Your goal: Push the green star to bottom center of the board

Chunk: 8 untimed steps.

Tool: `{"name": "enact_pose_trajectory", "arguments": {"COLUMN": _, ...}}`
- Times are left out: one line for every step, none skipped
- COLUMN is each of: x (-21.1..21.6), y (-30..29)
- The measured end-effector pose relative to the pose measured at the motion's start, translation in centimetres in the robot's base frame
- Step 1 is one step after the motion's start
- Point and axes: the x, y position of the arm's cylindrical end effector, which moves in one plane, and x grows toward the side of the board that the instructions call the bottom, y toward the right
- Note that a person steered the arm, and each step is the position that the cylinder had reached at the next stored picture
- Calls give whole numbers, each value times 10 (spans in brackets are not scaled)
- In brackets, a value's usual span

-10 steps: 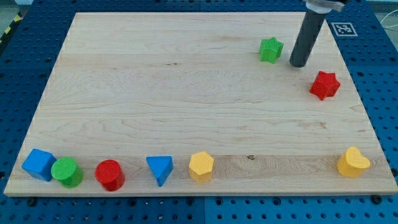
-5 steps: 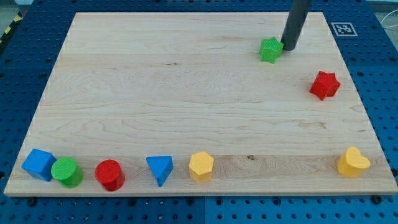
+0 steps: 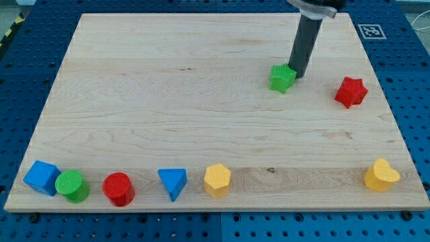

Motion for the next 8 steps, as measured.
{"name": "enact_pose_trajectory", "arguments": {"x": 20, "y": -1}}
{"name": "enact_pose_trajectory", "arguments": {"x": 10, "y": 6}}
{"name": "enact_pose_trajectory", "arguments": {"x": -20, "y": 8}}
{"name": "enact_pose_trajectory", "arguments": {"x": -41, "y": 5}}
{"name": "enact_pose_trajectory", "arguments": {"x": -41, "y": -5}}
{"name": "enact_pose_trajectory", "arguments": {"x": -33, "y": -14}}
{"name": "enact_pose_trajectory", "arguments": {"x": -17, "y": -19}}
{"name": "enact_pose_trajectory", "arguments": {"x": 4, "y": -22}}
